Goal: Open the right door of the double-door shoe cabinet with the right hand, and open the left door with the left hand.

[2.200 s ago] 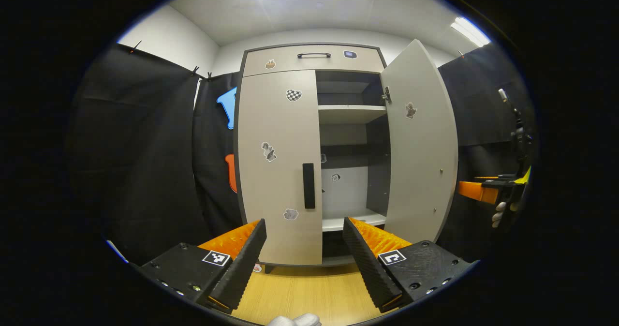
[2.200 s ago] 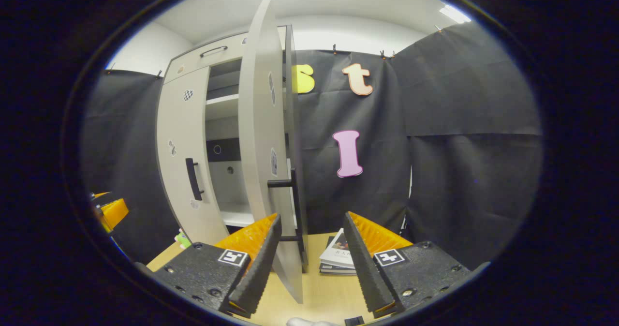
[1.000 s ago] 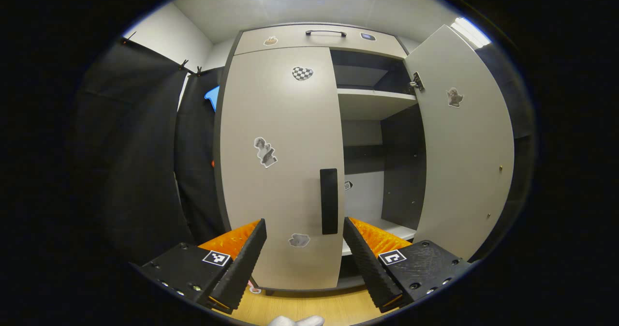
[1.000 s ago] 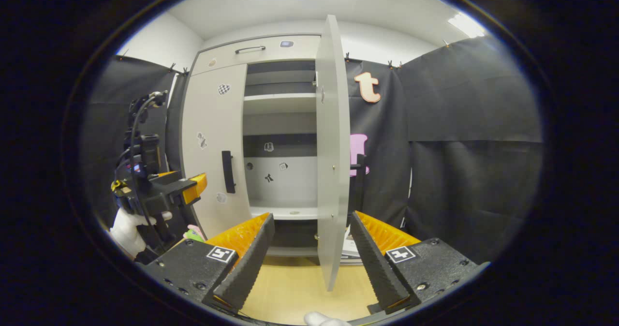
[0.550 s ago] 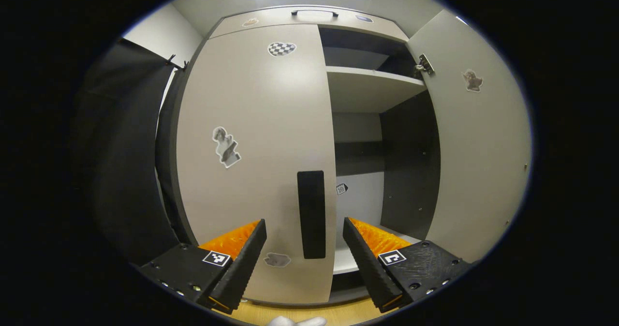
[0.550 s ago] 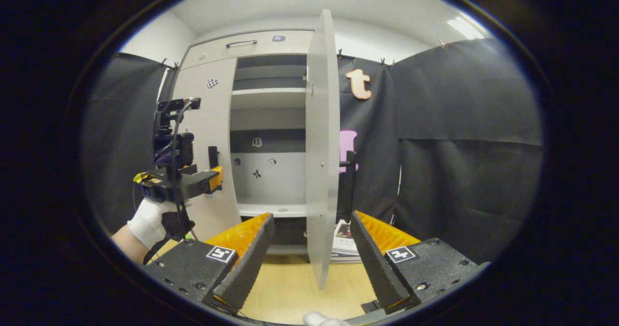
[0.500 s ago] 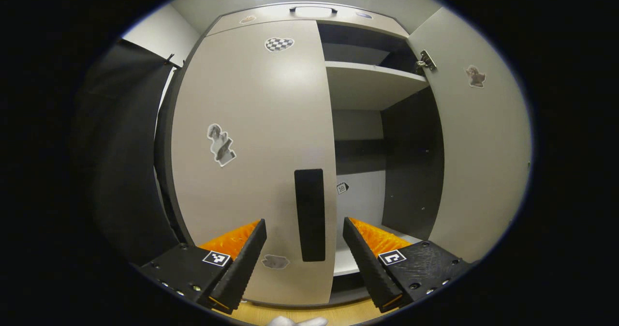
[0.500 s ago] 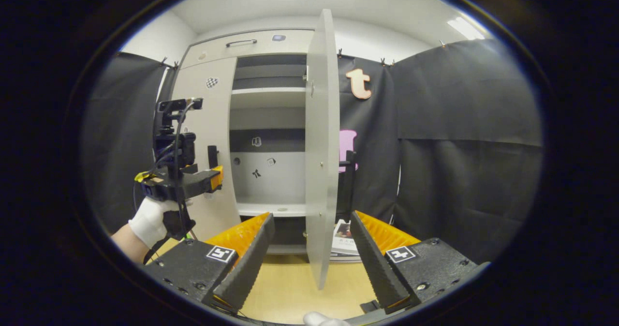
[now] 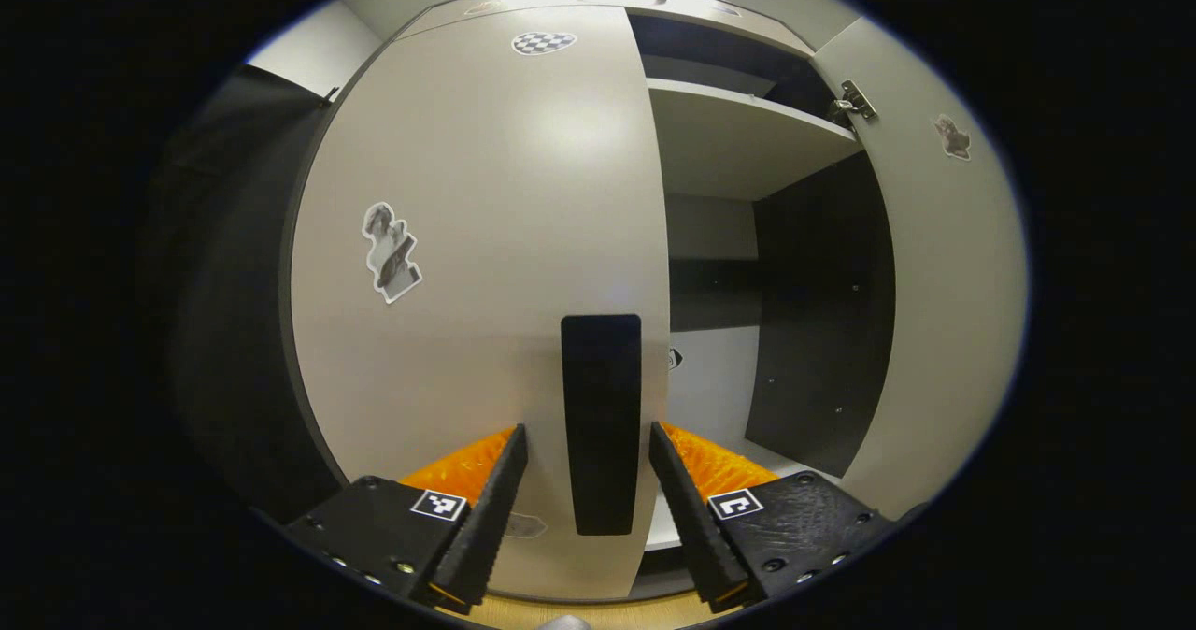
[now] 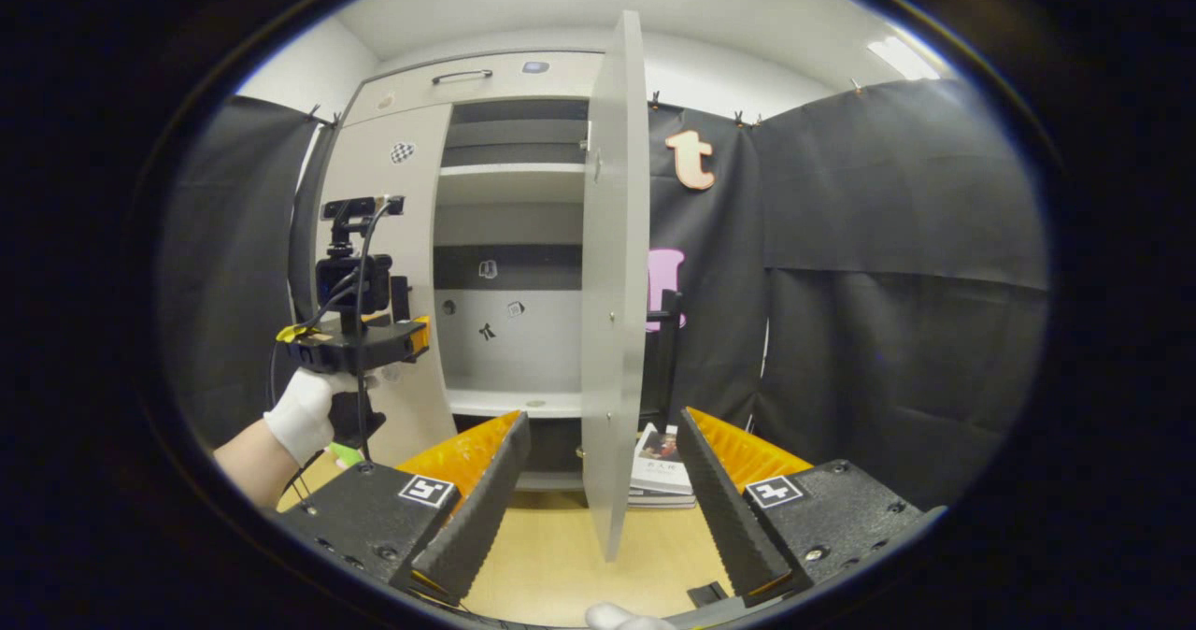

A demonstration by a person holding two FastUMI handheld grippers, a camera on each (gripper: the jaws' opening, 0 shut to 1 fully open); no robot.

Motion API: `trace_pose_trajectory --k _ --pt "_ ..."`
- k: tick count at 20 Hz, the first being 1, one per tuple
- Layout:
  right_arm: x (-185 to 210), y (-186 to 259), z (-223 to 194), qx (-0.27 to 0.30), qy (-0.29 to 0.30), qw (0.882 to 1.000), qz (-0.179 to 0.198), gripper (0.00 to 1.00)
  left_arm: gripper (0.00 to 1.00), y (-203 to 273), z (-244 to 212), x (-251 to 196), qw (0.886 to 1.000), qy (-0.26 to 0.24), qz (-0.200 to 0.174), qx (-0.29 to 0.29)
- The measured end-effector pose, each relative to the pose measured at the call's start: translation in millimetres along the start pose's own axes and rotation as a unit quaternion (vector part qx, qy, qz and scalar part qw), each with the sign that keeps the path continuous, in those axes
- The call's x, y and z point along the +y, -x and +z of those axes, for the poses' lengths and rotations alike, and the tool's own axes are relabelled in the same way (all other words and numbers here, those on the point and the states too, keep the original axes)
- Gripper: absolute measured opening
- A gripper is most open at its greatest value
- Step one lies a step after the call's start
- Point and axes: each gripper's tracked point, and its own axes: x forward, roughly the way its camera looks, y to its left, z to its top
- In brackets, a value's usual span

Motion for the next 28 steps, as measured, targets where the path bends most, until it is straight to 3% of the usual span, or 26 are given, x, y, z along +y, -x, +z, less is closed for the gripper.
trace_pose_trajectory --k 2,3,5,7,9,10,11,28 --pt "1.4 -1.8 2.8 -0.006 0.005 1.0 0.002 0.98 0.69 -5.2 1.6 -2.0 1.0 -0.001 -0.003 -0.002" --pt "0.8 -2.6 3.6 -0.007 0.009 1.0 0.001 0.98 0.48 -2.1 1.7 -4.3 1.0 -0.001 -0.006 0.001" --pt "1.6 -4.3 5.2 -0.01 0.009 1.0 0.006 0.98 0.29 -2.4 1.9 -7.6 1.0 -0.009 -0.011 0.004" --pt "3.9 -3.1 7.3 -0.013 0.007 1.0 0.012 0.98 0.25 -4.0 1.4 -5.9 1.0 -0.008 -0.008 0.004" --pt "5.6 -3.1 8.3 -0.013 0.006 1.0 0.016 0.97 0.16 -3.0 1.2 -5.4 1.0 0.002 -0.007 0.006" --pt "5.9 -2.3 6.5 -0.013 0.007 1.0 0.019 0.98 0.02 1.1 3.2 -6.3 1.0 0.002 -0.007 0.007" --pt "5.7 -1.2 5.9 -0.012 0.008 1.0 0.02 0.98 0.08 1.0 1.5 -6.0 1.0 0.003 -0.009 0.007" --pt "36.3 5.7 -6.1 -0.005 0.0 0.997 0.073 0.98 0.05 38.2 2.5 -0.5 0.999 -0.005 -0.045 0.007"
